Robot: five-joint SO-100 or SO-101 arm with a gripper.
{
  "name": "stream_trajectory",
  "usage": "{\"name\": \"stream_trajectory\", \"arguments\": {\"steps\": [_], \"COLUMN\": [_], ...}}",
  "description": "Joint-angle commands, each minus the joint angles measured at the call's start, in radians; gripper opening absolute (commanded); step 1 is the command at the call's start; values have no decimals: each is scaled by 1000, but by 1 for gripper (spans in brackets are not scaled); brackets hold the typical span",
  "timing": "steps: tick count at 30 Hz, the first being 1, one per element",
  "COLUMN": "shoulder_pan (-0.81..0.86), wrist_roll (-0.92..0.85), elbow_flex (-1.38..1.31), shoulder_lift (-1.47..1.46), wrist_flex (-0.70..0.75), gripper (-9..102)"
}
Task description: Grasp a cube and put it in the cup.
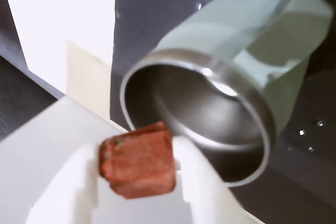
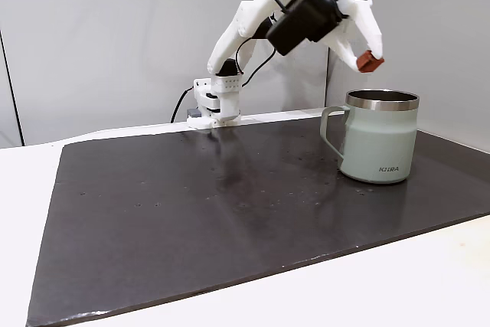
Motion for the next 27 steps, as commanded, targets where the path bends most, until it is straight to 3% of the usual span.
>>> {"name": "stream_trajectory", "arguments": {"steps": [1,8,21,27], "shoulder_pan": [-52,-118,-84,-83], "wrist_roll": [-3,-35,-34,-35], "elbow_flex": [-71,-71,-71,-75], "shoulder_lift": [-5,-38,-23,-12], "wrist_flex": [-35,-21,23,25], "gripper": [8,8,9,18]}}
